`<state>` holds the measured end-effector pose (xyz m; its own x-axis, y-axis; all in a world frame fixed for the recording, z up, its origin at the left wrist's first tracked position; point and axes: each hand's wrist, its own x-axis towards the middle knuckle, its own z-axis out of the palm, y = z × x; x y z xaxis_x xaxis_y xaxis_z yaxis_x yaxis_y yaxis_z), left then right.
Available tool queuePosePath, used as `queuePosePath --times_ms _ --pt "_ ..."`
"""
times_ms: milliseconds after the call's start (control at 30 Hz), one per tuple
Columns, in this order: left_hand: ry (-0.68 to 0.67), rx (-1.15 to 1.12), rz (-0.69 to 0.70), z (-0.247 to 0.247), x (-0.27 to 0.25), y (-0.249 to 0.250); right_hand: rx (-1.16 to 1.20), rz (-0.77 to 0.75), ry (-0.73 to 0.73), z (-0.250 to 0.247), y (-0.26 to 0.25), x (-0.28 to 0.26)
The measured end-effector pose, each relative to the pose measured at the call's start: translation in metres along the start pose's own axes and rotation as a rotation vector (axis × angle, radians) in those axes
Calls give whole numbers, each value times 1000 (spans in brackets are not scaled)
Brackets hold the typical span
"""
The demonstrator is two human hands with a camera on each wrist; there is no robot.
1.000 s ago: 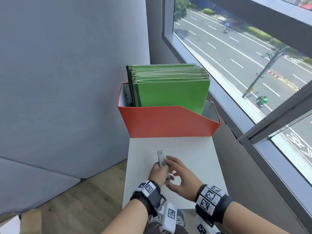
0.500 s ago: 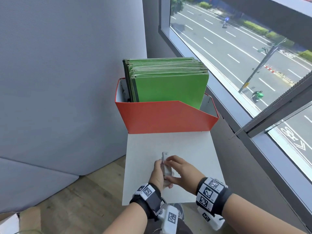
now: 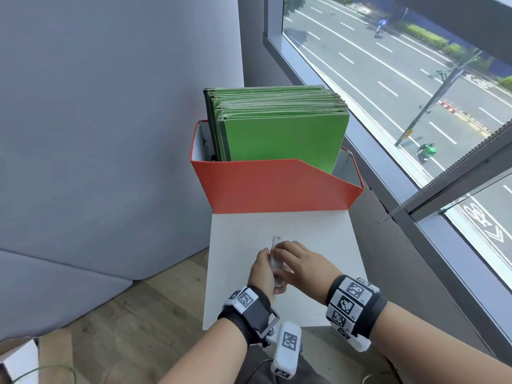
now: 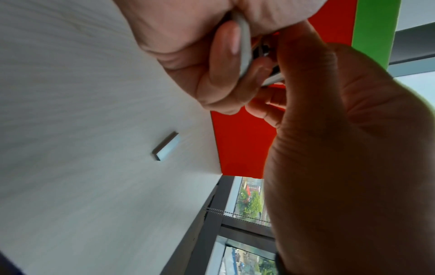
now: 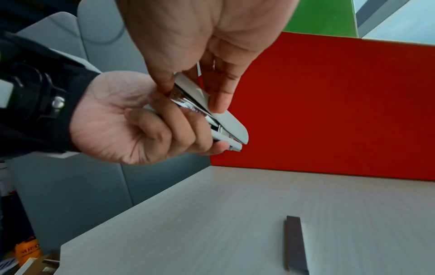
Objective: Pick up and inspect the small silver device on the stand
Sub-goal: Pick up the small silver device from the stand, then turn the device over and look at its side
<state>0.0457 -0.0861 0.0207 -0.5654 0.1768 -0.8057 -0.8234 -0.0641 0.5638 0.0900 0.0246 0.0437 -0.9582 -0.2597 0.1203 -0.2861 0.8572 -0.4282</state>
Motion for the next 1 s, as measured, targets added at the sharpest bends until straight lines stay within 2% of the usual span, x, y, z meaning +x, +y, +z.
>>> queuePosePath --times_ms 133,267,367,500,633,867,1000 --pt "-28 24 55 4 -5 9 -53 -38 10 -5 4 5" --pt "-109 33 37 8 -5 14 -37 -40 -15 -13 6 8" --pt "-178 73 -26 5 -11 3 200 123 102 -33 18 23" --pt "-225 65 -39 1 -21 -11 243 177 64 -53 33 40" --pt "-243 68 -2 -4 -22 -14 384 333 67 -54 43 51" --pt "-328 100 106 -15 -37 -18 616 672 73 -28 72 65" --pt "-368 134 155 -17 -42 -17 934 863 83 3 87 64"
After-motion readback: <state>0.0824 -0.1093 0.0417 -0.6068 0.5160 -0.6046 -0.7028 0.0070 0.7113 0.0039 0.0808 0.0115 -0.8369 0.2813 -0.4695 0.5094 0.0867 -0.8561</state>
